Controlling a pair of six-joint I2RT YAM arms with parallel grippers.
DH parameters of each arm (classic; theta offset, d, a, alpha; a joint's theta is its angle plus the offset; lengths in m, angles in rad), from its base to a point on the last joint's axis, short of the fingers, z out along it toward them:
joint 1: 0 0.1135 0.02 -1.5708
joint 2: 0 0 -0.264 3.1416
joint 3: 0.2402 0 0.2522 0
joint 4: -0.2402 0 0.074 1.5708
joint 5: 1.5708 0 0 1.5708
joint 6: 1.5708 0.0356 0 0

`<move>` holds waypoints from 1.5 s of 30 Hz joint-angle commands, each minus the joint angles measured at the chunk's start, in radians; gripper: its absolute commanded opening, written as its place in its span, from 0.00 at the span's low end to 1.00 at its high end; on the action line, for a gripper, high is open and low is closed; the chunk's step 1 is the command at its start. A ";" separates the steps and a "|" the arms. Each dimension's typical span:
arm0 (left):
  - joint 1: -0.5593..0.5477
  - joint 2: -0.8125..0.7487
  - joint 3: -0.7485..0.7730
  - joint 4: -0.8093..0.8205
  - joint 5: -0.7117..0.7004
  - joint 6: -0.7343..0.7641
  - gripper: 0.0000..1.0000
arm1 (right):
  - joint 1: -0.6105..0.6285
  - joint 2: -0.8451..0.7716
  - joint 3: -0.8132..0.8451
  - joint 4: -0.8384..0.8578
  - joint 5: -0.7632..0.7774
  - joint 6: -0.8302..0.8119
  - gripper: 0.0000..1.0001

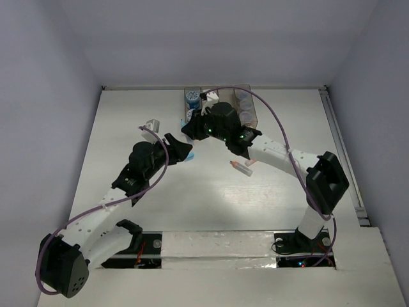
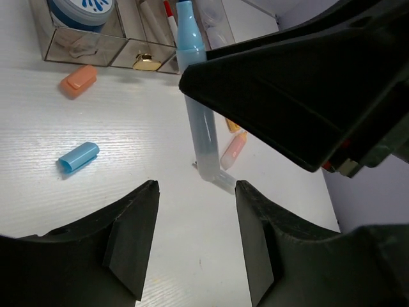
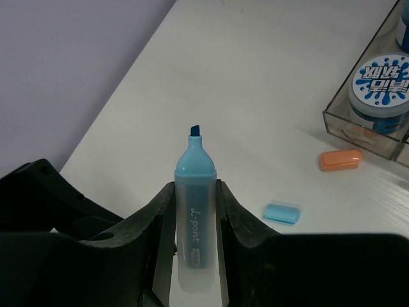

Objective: Sort the stationery into containers
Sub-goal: Pick up the pen from the center of the board.

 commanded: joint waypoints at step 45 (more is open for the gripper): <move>-0.013 -0.205 0.309 -0.437 -0.006 0.401 0.00 | 0.081 -0.400 -0.354 -0.003 0.083 0.087 0.91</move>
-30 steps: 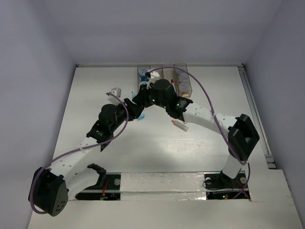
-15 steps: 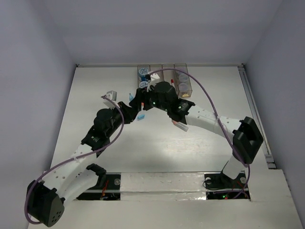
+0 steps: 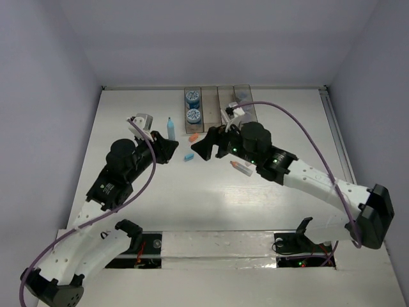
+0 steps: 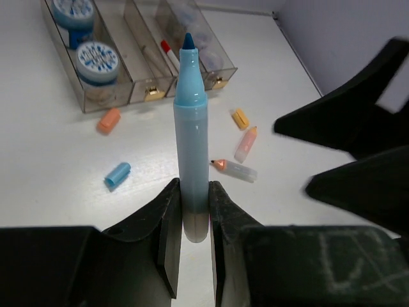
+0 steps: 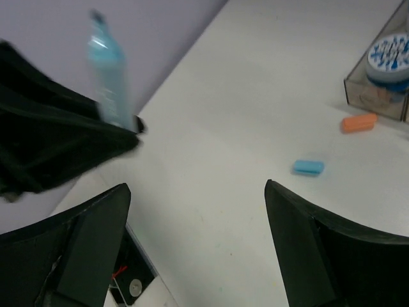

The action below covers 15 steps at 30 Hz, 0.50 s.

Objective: Sort the stationery into containers
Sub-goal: Pick up the pen from the center of the board.

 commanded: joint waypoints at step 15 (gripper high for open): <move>-0.002 -0.150 -0.024 -0.008 0.001 0.185 0.00 | 0.003 0.577 0.073 0.081 0.120 0.368 0.86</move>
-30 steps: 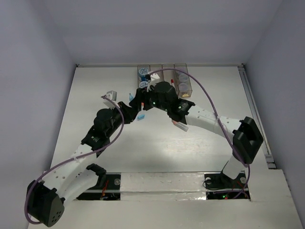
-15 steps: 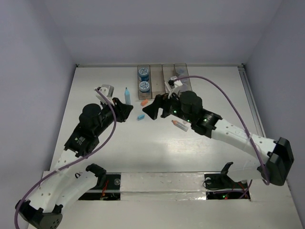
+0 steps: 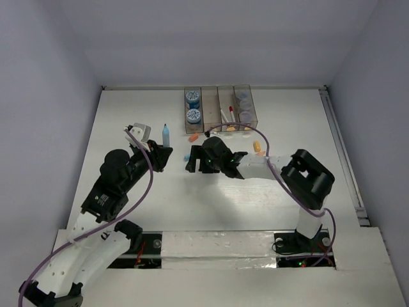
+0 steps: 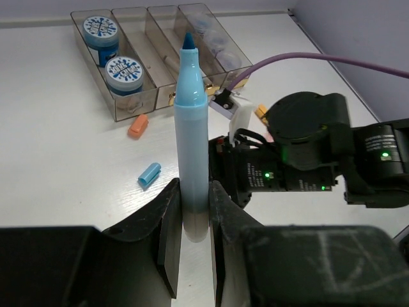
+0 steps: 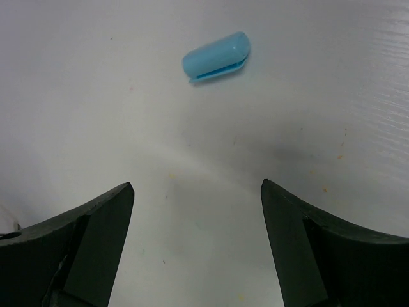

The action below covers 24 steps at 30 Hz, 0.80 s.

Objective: Sort the stationery into containers
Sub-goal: Pick up the pen from the center of the board, then close the pen cap on the pen.

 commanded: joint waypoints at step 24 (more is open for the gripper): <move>-0.053 -0.098 -0.011 0.035 0.041 0.013 0.00 | -0.045 0.234 0.077 0.251 0.198 0.540 0.54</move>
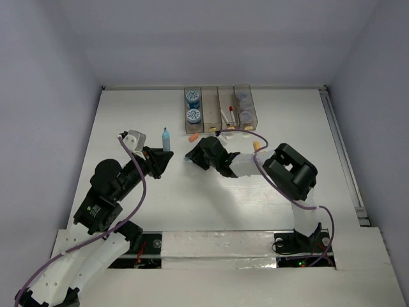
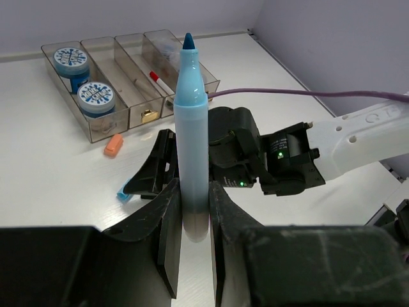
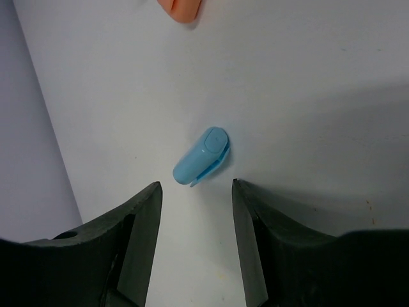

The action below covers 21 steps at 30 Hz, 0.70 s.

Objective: Sort the stationery into containers
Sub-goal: Close the pen cap on the pen.

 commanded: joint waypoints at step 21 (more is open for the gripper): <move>-0.005 -0.012 -0.002 0.036 -0.024 0.010 0.00 | -0.033 0.114 0.239 -0.263 0.000 -0.181 0.50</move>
